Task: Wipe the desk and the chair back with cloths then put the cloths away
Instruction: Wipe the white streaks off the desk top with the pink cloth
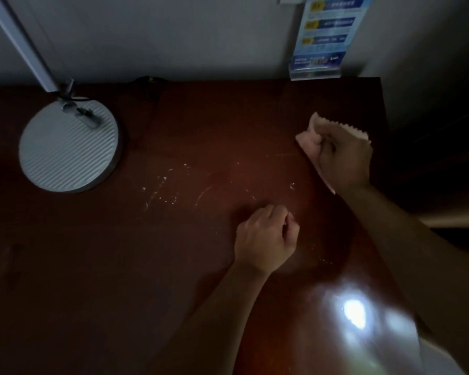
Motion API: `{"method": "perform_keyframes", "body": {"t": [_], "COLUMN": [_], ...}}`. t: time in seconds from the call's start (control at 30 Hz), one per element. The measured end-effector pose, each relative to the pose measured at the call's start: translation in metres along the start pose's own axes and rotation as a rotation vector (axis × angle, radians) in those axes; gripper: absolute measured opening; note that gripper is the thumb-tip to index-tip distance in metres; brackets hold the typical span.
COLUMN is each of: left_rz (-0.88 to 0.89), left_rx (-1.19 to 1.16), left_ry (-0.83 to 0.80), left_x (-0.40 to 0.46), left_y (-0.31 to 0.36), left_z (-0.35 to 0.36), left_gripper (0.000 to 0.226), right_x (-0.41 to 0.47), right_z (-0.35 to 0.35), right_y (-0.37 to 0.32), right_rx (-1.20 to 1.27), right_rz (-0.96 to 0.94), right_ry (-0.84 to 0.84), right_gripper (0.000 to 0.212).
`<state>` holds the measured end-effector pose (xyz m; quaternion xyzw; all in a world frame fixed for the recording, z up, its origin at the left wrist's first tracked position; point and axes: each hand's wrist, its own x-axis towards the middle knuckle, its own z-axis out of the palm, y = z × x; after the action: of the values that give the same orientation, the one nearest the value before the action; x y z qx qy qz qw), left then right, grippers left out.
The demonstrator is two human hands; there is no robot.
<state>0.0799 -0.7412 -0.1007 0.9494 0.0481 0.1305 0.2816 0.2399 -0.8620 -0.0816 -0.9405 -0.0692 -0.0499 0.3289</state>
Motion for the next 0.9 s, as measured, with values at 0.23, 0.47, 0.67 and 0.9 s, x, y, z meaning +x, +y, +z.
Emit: {"method": "perform_keyframes", "body": {"t": [0.23,0.47,0.67,0.9], "left_rz": [0.008,-0.009,-0.004,0.017], "left_rx": [0.015,-0.012,-0.043,-0.123], "left_ry": [0.026,-0.009,0.015,0.016], "left_x": [0.001,0.0,0.0,-0.002], "left_y": [0.002,0.001,0.001,0.001], "left_z": [0.0,-0.003,-0.001,-0.004], "left_gripper": [0.023,0.022,0.02,0.019], "right_x": [-0.085,-0.051,-0.025,-0.131], "right_z": [-0.019,-0.011,-0.001,-0.006], "right_y": [-0.016,0.01,-0.007,-0.016], "right_rx": [0.046,-0.02,0.039,0.056], "right_rz": [0.014,-0.128,-0.031,-0.049], "right_ry": [-0.068,-0.063,-0.059,-0.148], "right_gripper": [0.046,0.03,0.028,0.03]}}
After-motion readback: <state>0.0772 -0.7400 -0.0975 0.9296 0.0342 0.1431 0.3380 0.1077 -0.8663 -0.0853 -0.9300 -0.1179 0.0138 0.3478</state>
